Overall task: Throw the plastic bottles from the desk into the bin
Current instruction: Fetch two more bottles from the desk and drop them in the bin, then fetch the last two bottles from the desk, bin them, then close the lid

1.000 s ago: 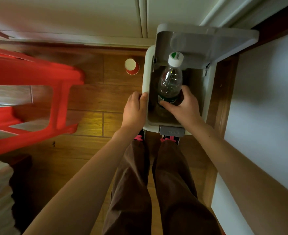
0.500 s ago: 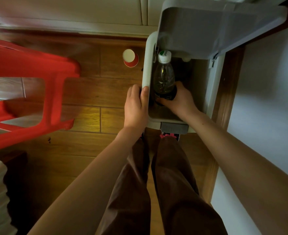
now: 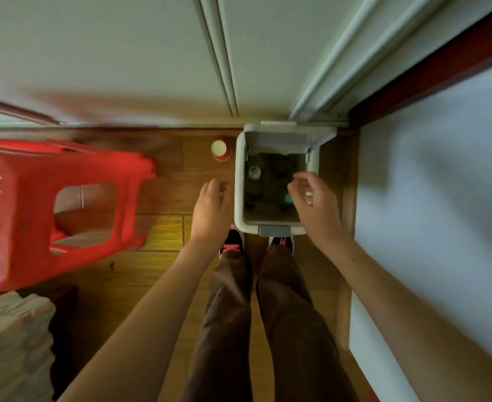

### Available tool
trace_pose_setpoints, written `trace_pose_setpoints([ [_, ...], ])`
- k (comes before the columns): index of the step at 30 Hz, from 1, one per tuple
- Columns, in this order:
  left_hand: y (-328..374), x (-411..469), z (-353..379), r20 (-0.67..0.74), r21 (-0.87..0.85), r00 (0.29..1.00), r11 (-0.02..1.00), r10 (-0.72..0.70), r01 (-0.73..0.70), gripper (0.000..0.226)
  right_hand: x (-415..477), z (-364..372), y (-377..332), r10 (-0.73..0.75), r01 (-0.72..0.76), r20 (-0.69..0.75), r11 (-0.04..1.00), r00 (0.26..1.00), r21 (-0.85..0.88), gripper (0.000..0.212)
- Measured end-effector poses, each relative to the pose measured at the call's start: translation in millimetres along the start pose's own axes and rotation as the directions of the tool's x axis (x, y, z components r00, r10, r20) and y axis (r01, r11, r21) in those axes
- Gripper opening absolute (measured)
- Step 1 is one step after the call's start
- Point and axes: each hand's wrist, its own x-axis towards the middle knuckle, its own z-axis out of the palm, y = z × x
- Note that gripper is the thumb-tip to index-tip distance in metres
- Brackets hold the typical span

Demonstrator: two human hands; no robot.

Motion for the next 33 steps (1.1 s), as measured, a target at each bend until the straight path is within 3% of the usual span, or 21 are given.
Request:
trace_pose_setpoints([
  [8, 182.9, -174.0, -174.5, 0.064, 0.113, 0.940, 0.933, 0.336, -0.341, 0.025, -164.1, -157.4, -190.1, -0.252, 0.237, -0.044, 0.947, 0.967, -0.219, 0.049],
  [14, 237.5, -271.0, -221.6, 0.083, 0.203, 0.886, 0.863, 0.456, -0.463, 0.027, -260.3, -220.0, -251.5, -0.391, 0.355, -0.018, 0.855, 0.920, -0.378, 0.057],
  [20, 219.5, -311.3, -223.0, 0.101, 0.167, 0.903, 0.888, 0.418, -0.429, 0.026, -307.2, -230.0, -224.4, -0.275, 0.250, -0.007, 0.883, 0.961, -0.397, 0.040],
  [25, 200.2, -317.0, -222.2, 0.131, 0.137, 0.947, 0.941, 0.294, -0.311, 0.028, -322.2, -222.1, -195.2, -0.147, 0.105, -0.106, 0.940, 0.983, -0.325, 0.041],
  [33, 255.0, -281.6, -242.7, 0.224, 0.104, 0.871, 0.877, 0.438, -0.468, 0.014, -345.3, -232.4, -219.6, -0.076, 0.016, -0.360, 0.985, 0.930, -0.169, 0.043],
])
